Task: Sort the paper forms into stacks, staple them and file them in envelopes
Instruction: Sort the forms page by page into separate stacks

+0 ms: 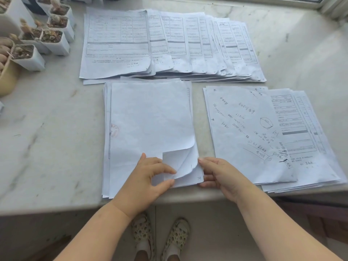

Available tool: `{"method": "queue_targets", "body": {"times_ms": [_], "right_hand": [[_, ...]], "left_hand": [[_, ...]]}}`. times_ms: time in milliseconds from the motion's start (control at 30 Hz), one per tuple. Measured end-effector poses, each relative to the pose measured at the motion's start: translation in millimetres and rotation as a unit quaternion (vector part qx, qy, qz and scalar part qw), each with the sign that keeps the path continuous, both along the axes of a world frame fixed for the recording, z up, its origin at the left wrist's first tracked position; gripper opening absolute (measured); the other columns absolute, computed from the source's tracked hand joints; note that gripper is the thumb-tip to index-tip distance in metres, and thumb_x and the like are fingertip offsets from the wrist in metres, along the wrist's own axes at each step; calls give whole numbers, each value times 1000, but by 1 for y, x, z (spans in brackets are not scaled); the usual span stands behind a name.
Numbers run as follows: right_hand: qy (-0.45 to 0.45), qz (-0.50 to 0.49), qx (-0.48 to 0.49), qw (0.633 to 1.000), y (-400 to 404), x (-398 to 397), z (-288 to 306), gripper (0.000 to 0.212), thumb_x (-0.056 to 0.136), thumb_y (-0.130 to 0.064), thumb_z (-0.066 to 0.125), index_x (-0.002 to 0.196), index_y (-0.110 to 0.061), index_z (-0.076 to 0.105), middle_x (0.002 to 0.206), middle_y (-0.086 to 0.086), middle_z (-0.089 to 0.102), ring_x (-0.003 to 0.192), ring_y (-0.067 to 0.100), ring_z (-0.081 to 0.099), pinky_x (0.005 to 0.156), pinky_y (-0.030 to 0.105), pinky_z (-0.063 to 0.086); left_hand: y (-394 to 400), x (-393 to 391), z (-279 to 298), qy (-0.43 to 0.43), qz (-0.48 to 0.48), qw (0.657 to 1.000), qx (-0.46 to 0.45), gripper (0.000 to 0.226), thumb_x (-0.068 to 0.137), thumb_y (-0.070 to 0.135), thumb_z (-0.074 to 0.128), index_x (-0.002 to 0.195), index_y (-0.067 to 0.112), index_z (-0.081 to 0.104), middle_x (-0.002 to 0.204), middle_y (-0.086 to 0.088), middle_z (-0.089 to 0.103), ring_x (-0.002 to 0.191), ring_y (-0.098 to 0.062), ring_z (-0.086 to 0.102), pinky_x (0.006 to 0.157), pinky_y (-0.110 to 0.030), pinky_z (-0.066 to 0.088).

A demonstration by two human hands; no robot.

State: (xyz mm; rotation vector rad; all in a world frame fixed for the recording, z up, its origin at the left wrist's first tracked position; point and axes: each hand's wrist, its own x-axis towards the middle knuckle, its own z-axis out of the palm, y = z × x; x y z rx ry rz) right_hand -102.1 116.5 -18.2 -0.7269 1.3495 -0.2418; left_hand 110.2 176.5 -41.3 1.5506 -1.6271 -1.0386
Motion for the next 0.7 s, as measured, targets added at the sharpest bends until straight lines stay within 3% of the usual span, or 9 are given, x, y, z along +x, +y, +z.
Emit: {"method": "queue_targets", "body": {"times_ms": [133,200,267,300,333,400,500,700], "right_hand": [[-22,10,6,1000,0,-3,0,16,95,-17,59,105,-13,70,96,5,75,78,19,66,72,26,56],[-34,13,10,999,-1,-5,1,16,95,-12,58,105,-13,70,97,5,75,80,20,67,74,28,57],[-60,5,23,998,-2,-8,1,19,95,-10,55,107,-11,70,98,8,74,78,18,68,71,26,58],[-74,0,30,997,-2,-9,1,20,95,-9,55,109,-9,69,99,9,74,76,18,68,69,25,58],[-85,-5,36,996,-3,-11,1,22,93,-8,57,112,-7,69,100,11,73,76,18,68,69,25,58],[-106,-4,46,993,-5,-13,1,31,84,-11,64,113,-5,69,102,14,71,77,18,68,70,26,59],[-129,19,53,990,-7,-15,2,33,75,-13,60,104,-13,75,102,12,73,80,16,70,72,25,59],[-140,40,51,988,-8,-18,0,39,74,-10,61,111,-15,73,109,12,72,89,18,71,79,25,58]], "left_hand": [[2,-6,-1,29,68,997,16,14,79,43,54,74,32,60,82,14,63,79,-7,60,116,-16,16],[4,-10,0,31,134,990,25,10,79,36,60,80,30,52,81,14,60,77,-9,58,97,-14,38],[4,-14,0,28,167,985,23,15,81,32,56,89,36,44,81,12,57,74,-11,55,73,-16,43],[4,-14,0,24,156,987,13,13,84,33,52,92,39,45,79,10,57,73,-12,54,76,-16,42],[4,-14,-1,12,128,992,-1,12,84,34,50,95,40,49,79,10,58,75,-12,54,88,-17,40],[5,-14,-4,-51,45,997,-26,15,81,43,55,96,40,56,84,13,59,84,-8,53,108,-31,29],[4,-13,-6,-101,-1,994,-31,32,71,59,64,96,38,61,85,15,58,87,-6,48,107,-46,28],[4,-11,-6,-89,4,996,-26,33,74,60,61,95,35,66,86,18,58,91,-5,50,113,-45,20]]}}
